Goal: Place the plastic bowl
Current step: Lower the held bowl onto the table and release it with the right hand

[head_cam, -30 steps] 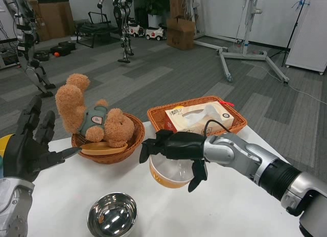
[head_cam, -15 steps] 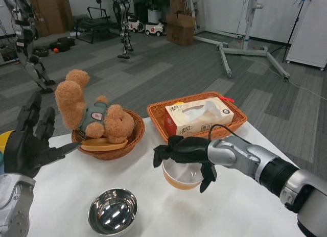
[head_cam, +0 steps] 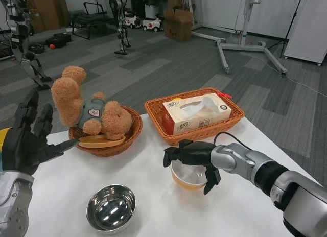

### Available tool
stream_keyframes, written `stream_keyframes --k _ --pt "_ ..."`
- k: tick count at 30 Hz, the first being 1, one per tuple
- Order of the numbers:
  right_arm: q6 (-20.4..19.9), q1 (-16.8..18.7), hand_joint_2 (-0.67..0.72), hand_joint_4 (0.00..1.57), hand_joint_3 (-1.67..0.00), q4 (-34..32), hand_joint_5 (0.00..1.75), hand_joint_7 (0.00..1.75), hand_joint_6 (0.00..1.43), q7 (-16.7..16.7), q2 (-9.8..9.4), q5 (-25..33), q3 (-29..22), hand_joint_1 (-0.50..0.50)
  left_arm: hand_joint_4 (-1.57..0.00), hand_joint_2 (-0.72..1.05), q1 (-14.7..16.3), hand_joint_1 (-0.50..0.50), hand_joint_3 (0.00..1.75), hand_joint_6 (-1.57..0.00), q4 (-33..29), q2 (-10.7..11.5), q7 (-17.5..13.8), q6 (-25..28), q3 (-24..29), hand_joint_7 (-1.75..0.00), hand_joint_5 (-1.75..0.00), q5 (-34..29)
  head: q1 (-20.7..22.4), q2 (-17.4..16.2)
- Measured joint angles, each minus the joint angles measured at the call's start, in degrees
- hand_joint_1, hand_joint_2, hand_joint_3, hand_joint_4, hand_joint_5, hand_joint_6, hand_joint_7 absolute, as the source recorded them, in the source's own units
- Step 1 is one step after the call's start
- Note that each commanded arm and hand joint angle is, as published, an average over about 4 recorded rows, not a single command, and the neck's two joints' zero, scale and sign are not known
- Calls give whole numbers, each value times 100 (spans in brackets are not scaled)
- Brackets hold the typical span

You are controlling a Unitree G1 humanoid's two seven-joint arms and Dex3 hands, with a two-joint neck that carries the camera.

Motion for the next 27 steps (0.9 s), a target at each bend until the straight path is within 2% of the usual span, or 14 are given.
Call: stream_keyframes --k 10,16,19,22,27 --pt "34 0 -38 3 -135 144 165 133 0 -127 93 -604 -49 -25 0 43 -1 -50 0 0 33 -2 0 -1 -34 0 0 -1 -71 -139" --pt "141 4 -41 3 -135 151 165 133 0 -142 117 -782 135 -29 0 43 -1 -50 0 0 43 -4 0 -2 -48 0 0 -5 -43 -172" --pt "210 11 -41 3 -135 151 165 127 0 -147 136 -867 292 -32 0 43 -1 -50 0 0 44 -6 0 -2 -52 0 0 -10 -39 -172" --pt "278 19 -41 3 -141 149 165 126 0 -151 162 -921 421 -33 0 43 -1 -50 0 0 44 -7 0 -2 -55 0 0 -13 -29 -157" --pt "345 48 -49 4 -143 122 165 119 0 -152 197 -1115 486 -39 0 43 0 -50 0 0 44 -9 0 -2 -58 0 0 -23 -13 -153"
